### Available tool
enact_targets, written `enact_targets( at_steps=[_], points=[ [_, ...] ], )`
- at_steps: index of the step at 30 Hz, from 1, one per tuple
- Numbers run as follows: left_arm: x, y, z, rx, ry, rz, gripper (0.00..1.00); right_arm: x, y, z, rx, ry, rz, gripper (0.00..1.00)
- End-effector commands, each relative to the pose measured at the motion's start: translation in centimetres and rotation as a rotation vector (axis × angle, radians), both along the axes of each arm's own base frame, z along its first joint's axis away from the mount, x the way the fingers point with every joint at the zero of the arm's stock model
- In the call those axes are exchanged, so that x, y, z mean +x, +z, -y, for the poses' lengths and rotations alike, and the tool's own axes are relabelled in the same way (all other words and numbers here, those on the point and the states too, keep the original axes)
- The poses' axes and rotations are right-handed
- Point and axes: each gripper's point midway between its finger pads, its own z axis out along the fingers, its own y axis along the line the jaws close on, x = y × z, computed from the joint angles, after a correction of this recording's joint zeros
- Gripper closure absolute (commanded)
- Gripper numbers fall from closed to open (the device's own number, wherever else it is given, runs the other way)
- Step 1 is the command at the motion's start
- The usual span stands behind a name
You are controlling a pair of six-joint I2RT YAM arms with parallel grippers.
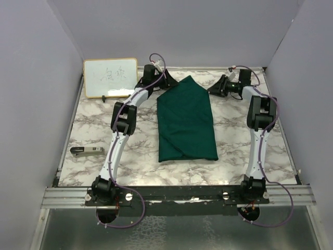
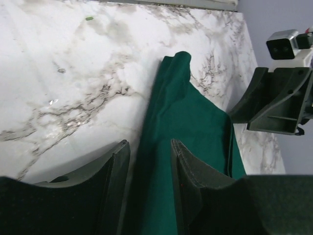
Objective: Prepare the surgical pack
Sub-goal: Pack the surgical kit at the center of the board.
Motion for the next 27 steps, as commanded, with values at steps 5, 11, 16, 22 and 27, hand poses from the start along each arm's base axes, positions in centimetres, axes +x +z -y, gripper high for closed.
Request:
enact_targets(
  at_steps=[5,11,16,22,27],
  points=[
    [-1.7,-1.9,3.4,-0.103,-0.08,-0.05,0.54,-0.9,0.1,-0.2,0.003,-0.008,-0.024,0.56],
    [-0.8,0.0,3.4,-0.091,-0.081,0.055,0.59,-1.2,0.8,-0.3,0.01,-0.007,-0.019,0.56],
    [-0.5,0.5,3.5,-0.111,-0.102,0.111,0.61,-1.6,1.1,-0.4,0.012,-0.002,-0.019,0.56],
    [-0.7,1.4,3.9,-0.158,-0.118,0.114,0.71,-1.9,1.9,-0.4,0.01,0.001,-0.009,0.56],
    [-0.3,5.2,3.8,-0.185,-0.116,0.181,0.76,-2.5,2.0,-0.6,0.03,0.018,-0.022,0.56]
  ],
)
